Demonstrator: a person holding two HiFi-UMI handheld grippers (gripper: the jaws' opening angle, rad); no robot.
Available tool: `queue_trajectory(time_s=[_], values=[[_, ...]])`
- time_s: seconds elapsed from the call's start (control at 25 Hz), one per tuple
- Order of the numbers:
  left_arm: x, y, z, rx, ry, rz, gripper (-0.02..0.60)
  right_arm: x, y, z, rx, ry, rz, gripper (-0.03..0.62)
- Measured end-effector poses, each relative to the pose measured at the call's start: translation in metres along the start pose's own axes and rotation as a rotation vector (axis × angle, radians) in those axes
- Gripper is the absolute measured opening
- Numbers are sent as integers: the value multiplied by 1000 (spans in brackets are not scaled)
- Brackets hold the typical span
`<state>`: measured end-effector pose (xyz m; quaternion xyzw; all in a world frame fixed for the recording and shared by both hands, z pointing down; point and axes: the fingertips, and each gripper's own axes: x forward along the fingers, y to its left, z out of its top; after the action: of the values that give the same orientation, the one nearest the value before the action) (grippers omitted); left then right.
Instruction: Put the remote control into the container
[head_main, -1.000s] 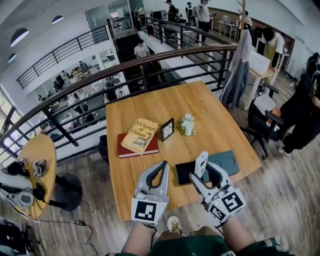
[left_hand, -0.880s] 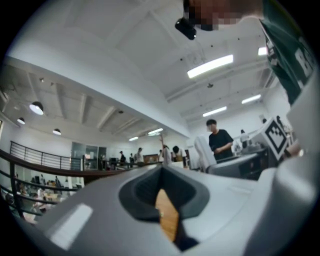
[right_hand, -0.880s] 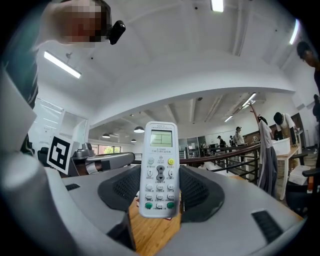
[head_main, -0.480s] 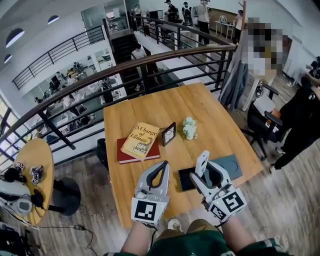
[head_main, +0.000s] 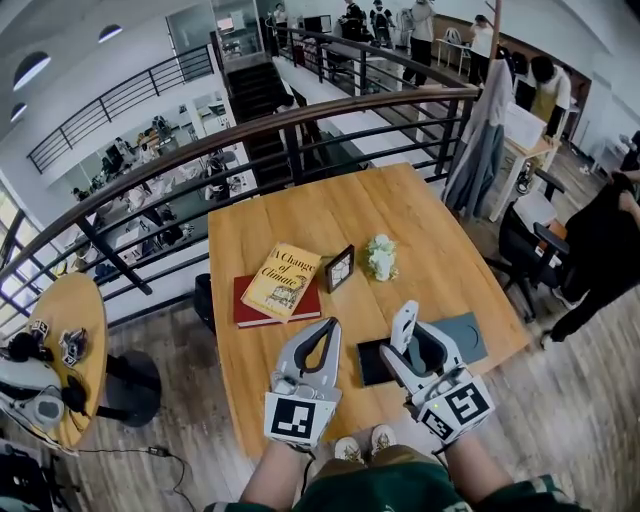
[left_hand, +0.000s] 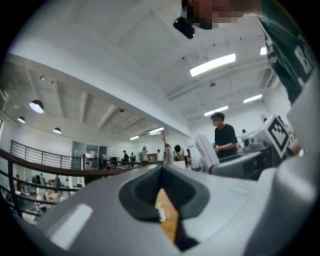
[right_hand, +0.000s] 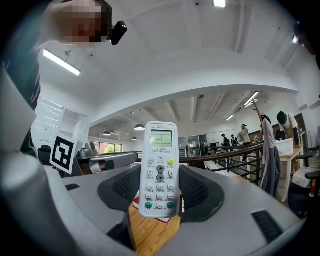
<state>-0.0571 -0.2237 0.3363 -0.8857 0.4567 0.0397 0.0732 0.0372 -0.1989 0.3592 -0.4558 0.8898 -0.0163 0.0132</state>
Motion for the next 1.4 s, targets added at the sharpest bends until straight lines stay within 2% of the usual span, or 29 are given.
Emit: queue_trajectory(time_s=[0.52,1.04,1.4], values=[[21,-4,10,57,-4,97,-5,3,-24,18,0,-31,61,252],[27,-5,10,57,-10,100,-5,8,-28,16,-1,-33,88,252],[26,-8,9,67,-12,107,-5,8,-23,11,-80,0,125,252]])
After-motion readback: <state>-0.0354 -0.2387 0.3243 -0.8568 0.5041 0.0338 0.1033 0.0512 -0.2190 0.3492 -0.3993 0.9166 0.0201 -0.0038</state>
